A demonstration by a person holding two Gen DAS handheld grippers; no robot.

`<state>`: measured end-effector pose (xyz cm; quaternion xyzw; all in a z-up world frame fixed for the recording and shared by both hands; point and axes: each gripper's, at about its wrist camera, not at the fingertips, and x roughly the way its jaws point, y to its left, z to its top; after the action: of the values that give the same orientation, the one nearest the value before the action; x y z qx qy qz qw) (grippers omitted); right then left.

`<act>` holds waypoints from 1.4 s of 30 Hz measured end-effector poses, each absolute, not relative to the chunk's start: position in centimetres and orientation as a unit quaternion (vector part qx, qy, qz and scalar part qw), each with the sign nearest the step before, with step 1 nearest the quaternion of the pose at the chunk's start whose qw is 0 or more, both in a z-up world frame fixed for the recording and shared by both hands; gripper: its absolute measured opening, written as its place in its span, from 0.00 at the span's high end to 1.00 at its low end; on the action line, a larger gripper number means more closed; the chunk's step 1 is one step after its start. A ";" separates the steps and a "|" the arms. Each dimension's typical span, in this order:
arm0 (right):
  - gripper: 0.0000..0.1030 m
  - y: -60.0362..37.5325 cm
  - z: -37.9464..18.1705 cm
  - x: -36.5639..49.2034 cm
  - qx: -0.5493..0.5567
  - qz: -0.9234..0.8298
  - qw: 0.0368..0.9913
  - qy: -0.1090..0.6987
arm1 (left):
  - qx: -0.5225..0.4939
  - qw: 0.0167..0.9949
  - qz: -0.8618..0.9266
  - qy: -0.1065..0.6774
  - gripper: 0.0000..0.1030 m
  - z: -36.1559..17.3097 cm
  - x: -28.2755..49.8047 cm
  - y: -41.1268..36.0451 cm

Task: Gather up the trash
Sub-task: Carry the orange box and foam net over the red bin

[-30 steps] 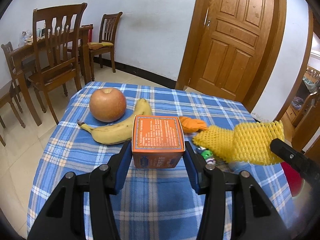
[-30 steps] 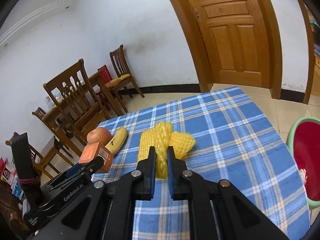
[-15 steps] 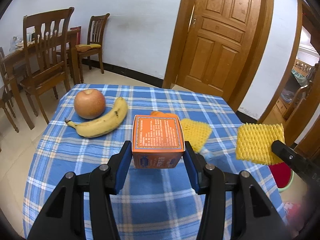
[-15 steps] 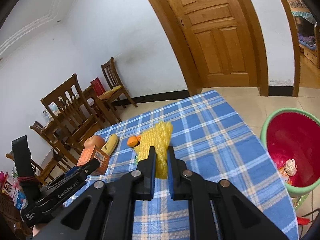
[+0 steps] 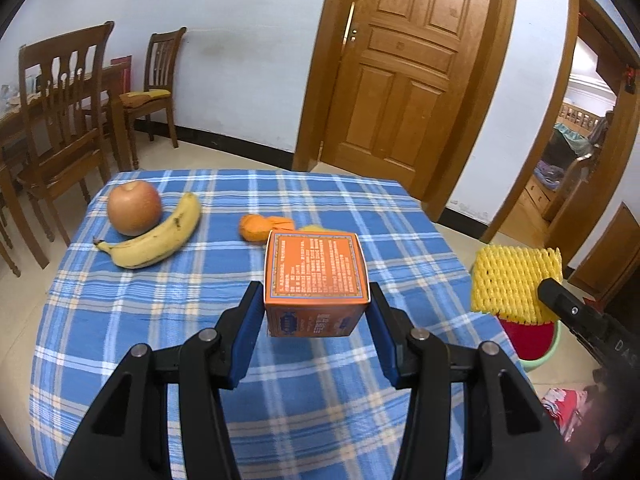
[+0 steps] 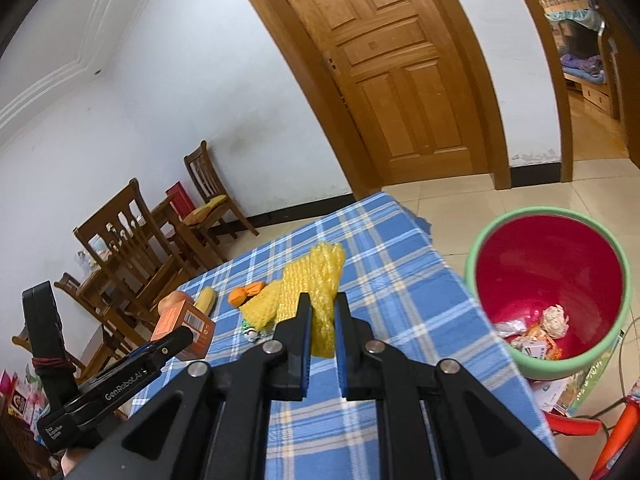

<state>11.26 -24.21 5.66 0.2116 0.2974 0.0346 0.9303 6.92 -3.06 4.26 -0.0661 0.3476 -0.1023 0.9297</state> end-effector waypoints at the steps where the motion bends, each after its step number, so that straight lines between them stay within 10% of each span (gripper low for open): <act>1: 0.89 -24.7 5.7 11.0 0.214 0.031 0.931 0.296 | -0.065 0.929 -0.105 0.348 0.50 4.3 6.9 -3.3; 42: 0.88 -40.6 1.9 6.0 0.307 -0.100 0.901 0.290 | 0.006 0.892 -0.254 0.373 0.51 4.0 7.3 -22.4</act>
<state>5.98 -40.65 1.89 0.3074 0.2904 -0.1000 0.9007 7.26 -22.44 3.96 0.0056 0.3730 -0.2535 0.8925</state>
